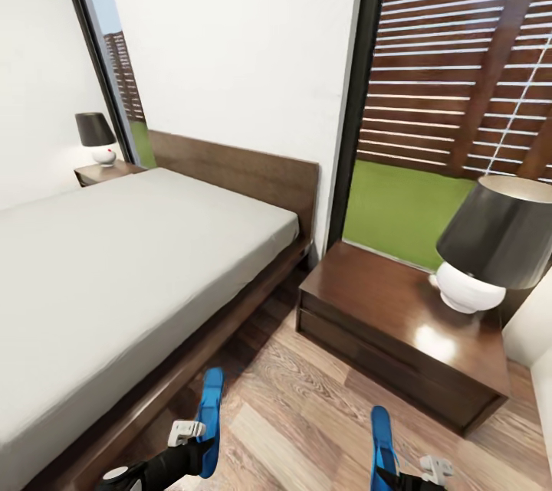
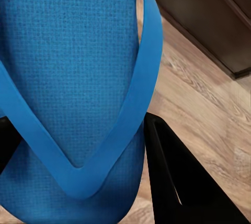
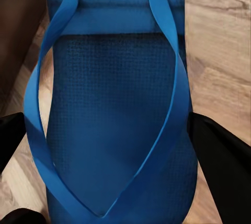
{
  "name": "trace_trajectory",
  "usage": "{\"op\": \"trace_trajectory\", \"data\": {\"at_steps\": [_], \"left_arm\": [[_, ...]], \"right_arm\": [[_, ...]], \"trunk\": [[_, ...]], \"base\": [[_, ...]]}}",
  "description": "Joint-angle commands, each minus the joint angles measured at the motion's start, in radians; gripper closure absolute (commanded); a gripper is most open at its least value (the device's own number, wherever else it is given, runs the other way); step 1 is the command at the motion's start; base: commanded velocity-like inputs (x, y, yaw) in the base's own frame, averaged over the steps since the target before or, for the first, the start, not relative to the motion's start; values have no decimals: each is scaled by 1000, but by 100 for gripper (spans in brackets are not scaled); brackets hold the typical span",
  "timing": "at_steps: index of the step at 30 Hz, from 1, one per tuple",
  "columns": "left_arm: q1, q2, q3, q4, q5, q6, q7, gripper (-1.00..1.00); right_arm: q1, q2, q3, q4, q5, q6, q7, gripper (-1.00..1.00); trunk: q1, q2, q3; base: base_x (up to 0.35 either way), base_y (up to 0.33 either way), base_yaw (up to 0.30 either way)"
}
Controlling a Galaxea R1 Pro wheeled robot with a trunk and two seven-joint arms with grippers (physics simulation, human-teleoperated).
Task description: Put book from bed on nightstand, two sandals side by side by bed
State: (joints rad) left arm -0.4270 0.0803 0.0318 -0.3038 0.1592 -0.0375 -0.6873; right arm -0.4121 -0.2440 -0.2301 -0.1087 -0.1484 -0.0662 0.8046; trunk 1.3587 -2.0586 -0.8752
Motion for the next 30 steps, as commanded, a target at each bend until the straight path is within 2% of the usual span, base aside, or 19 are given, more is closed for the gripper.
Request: {"op": "trace_trajectory", "data": {"at_steps": [1, 30], "left_arm": [[-1, 0, 3, 2, -3, -4, -5, 100], [-1, -1, 3, 2, -3, -4, -5, 100]], "right_arm": [[0, 0, 2, 1, -5, -3, 4, 100], [0, 2, 2, 1, 6, -3, 4, 100]], "trunk": [[0, 0, -1], [0, 0, -1]], "base": [[0, -2, 290], [0, -4, 290]]}}
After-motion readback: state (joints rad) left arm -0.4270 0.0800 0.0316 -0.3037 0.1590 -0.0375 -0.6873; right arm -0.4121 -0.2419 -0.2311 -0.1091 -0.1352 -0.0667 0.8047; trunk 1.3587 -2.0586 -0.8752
